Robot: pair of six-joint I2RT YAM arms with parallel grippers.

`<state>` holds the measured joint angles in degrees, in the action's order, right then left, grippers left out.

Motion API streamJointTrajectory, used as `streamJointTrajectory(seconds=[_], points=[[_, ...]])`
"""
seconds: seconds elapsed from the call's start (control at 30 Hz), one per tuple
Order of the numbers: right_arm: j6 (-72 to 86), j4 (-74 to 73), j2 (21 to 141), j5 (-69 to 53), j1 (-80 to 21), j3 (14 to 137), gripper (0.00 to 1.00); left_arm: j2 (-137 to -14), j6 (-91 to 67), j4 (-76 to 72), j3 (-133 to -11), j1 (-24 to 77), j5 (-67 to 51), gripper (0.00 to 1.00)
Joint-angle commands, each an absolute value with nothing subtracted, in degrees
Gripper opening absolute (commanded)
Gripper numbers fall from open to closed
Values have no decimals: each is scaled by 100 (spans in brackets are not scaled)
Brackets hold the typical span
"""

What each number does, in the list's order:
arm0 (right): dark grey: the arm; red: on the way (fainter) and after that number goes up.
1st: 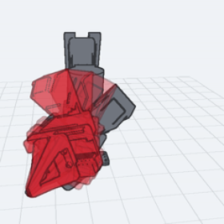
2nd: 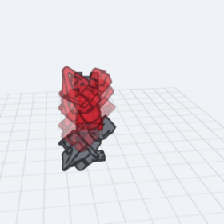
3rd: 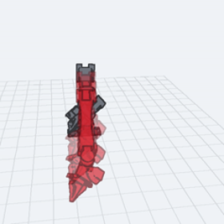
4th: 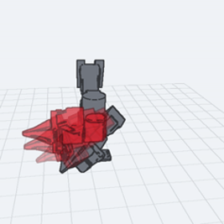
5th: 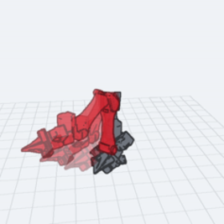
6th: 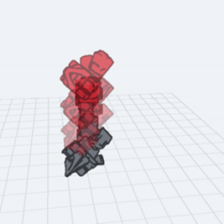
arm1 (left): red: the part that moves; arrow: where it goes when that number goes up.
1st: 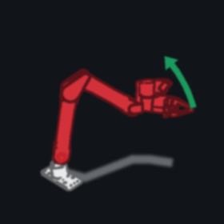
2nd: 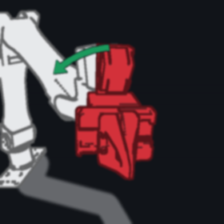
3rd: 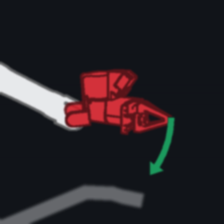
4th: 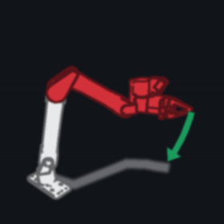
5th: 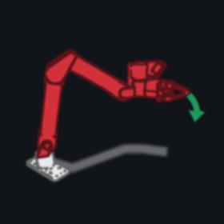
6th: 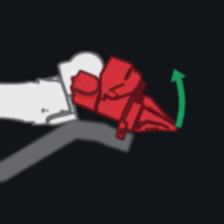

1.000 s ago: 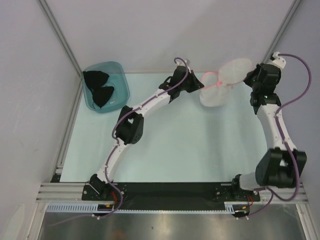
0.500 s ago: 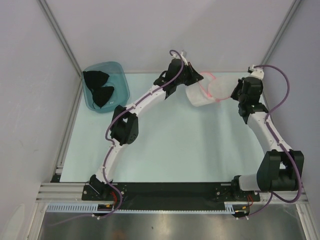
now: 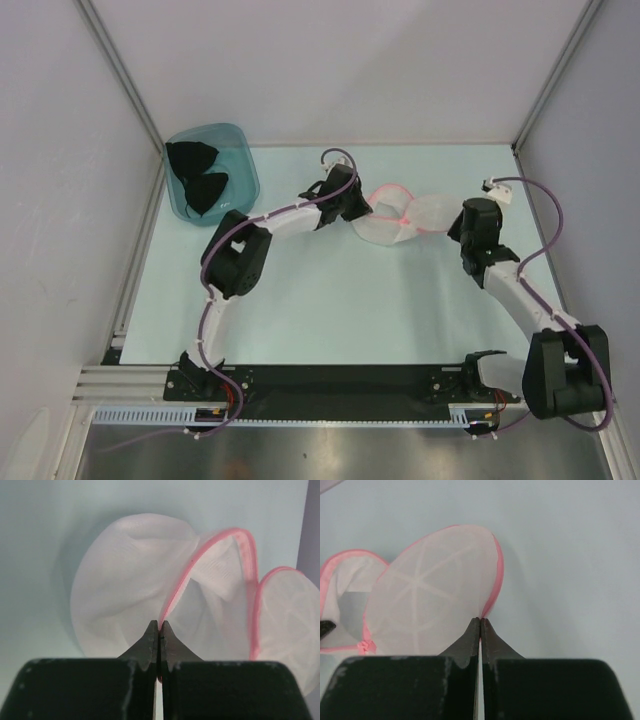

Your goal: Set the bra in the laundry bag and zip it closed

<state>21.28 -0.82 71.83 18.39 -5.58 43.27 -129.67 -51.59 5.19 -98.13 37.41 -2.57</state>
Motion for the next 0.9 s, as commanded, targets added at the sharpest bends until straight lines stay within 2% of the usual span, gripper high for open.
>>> streamJointTrajectory(seconds=[0.0,0.07,0.17,0.2,0.27,0.37,0.4,0.5,0.57,0.6,0.67,0.87], points=[[2250,1393,6303,2303,-914,3903,6,-11892,-5702,132,-9178,3718,273,0],[2302,1800,6197,2023,-888,3525,17,-11734,-5800,18,-9001,3718,159,0],[2732,813,6301,2021,-800,3910,35,-11602,-5810,-165,-8729,3727,53,0],[2820,130,6310,1943,-713,4007,45,-11567,-5766,-245,-8658,3735,-95,0],[2952,-384,6276,1619,-668,4148,51,-11531,-5731,-579,-8509,3744,-298,0],[2796,-571,6231,1425,-659,4192,64,-11487,-5695,-712,-8376,3779,-413,0],[2734,-476,6318,1302,-616,4245,74,-11479,-5661,-738,-8324,3797,-422,0],[2576,-360,7047,389,-528,4760,85,-11470,-5573,-957,-8262,3841,-527,0],[2566,-605,7799,53,-640,5279,89,-11479,-5459,-993,-8297,3885,-519,0],[2445,-946,8022,53,-772,5813,100,-11479,-5345,-976,-8314,3920,-458,0],[2225,-1308,8645,464,-1210,6431,100,-11461,-5221,-941,-8315,3946,-387,0],[2022,-2793,10009,1413,-1652,8452,100,-11452,-5142,-923,-8262,3964,-360,0]])
